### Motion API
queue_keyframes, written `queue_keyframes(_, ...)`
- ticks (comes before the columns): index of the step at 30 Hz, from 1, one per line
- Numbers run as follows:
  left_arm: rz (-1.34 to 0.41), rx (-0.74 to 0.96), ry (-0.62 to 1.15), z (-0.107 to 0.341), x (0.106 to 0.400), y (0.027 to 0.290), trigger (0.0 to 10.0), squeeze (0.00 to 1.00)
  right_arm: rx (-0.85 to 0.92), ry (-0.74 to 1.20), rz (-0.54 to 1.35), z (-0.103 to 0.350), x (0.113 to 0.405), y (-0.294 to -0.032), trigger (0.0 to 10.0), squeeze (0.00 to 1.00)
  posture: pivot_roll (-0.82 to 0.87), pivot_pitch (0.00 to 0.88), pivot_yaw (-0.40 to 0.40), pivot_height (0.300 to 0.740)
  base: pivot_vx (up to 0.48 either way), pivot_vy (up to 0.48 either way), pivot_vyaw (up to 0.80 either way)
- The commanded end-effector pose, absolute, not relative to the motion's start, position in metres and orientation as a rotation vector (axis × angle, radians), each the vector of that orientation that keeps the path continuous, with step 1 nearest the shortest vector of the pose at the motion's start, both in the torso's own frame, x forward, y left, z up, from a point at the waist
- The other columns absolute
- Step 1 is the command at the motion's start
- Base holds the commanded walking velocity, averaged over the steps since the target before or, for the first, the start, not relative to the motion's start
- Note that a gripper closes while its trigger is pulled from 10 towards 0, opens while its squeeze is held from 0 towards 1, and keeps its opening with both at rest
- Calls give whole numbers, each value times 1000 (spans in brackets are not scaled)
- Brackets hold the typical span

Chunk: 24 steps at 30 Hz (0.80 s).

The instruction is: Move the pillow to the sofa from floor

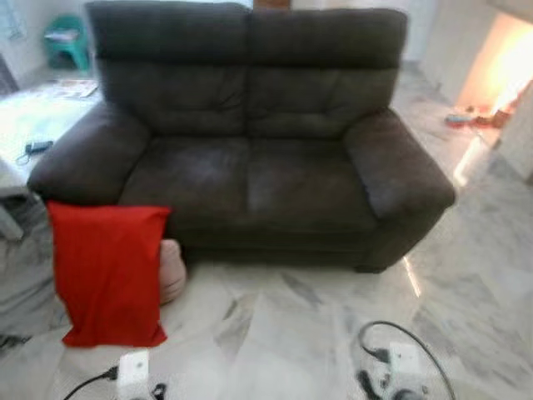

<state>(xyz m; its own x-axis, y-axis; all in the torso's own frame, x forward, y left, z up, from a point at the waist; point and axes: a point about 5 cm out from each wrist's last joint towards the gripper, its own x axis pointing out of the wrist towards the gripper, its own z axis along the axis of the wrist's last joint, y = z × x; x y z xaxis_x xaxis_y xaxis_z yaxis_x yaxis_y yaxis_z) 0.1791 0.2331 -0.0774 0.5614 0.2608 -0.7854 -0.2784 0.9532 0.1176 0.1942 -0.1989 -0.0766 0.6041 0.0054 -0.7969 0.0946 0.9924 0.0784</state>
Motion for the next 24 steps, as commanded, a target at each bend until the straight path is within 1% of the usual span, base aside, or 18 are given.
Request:
queue_keyframes(1,304,-33,929,-79,180,225,10000,0,104,922,-79,-76,191,-210,10000,0,47,0,-33,740,0,480,0)
queue_keyframes(15,297,-32,930,-79,180,225,10000,0,103,923,-74,-76,192,-210,10000,0,50,0,-33,740,0,480,0)
queue_keyframes(17,294,-31,931,-79,181,225,10000,0,104,923,-74,-76,192,-210,10000,0,49,0,-30,740,0,313,0)
queue_keyframes(24,290,-25,925,-78,181,225,10000,0,105,924,-74,-76,192,-209,10000,0,54,0,-32,740,0,0,0)
